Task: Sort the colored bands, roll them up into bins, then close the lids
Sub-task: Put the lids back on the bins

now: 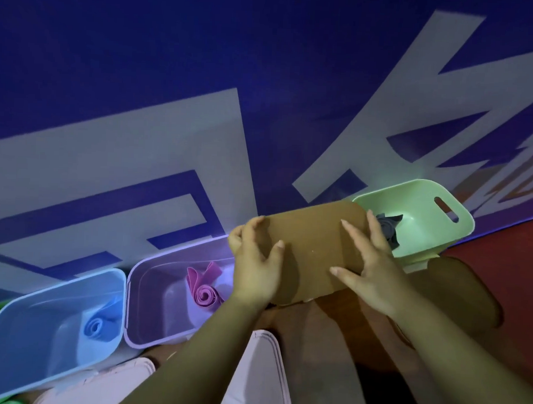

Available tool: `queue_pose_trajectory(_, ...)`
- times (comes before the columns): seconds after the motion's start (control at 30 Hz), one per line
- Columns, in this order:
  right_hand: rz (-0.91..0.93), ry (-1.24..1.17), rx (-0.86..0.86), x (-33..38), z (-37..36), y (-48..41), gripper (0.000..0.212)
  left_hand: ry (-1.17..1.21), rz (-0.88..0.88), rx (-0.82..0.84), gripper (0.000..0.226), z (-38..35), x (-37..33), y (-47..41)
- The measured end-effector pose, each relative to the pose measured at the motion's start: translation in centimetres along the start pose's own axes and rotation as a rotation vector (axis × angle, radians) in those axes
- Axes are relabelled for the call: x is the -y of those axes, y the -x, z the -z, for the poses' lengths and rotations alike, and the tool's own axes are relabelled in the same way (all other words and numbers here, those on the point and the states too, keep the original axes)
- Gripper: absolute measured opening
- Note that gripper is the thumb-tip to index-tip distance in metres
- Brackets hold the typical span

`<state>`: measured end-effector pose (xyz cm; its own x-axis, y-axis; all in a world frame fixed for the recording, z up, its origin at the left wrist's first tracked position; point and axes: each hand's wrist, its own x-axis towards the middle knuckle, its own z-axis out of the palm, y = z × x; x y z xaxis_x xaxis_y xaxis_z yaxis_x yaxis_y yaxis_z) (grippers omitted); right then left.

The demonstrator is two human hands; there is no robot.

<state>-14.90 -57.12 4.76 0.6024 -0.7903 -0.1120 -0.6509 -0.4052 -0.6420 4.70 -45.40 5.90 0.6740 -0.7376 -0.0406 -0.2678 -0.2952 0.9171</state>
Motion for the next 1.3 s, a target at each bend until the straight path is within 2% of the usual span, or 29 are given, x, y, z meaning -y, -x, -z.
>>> queue_pose_trajectory(0.2, 0.040, 0.205, 0.032, -1.1, -1.3, -2.4, 0.082, -0.408, -0.209, 0.219, 0.075, -0.6, 3.2, -1.0)
queue_pose_trajectory(0.33, 0.066, 0.300, 0.021, -1.7, -2.2, -2.9, 0.076, -0.830, -0.387, 0.286, 0.077, -0.8, 4.9, -1.4)
queue_pose_trajectory(0.43, 0.068, 0.328, -0.008, -1.8, -2.4, -3.2, 0.074, -0.938, -0.378, 0.289, 0.075, -1.3, 4.8, -1.9)
queue_pose_trajectory(0.7, 0.100, 0.369, -0.002, -1.8, -2.3, -3.8, 0.075, -0.991, -0.374, 0.283, 0.076, -1.8, 5.4, -1.6)
queue_pose_trajectory(0.9, 0.095, 0.461, 0.029, -2.0, -2.8, -4.5, 0.076, -1.077, -0.324, 0.338, 0.081, -2.1, 5.0, -2.0)
queue_pose_trajectory(1.13, 0.076, 0.528, 0.073, -1.9, -2.7, -4.4, 0.078, -1.053, -0.289, 0.374, 0.077, -1.7, 4.5, -1.8)
queue_pose_trajectory(1.3, 0.088, 0.463, -0.071, -0.8, -2.4, -1.1, 0.071, -0.938, -0.247, 0.349, 0.071, 1.0, 4.5, 1.0)
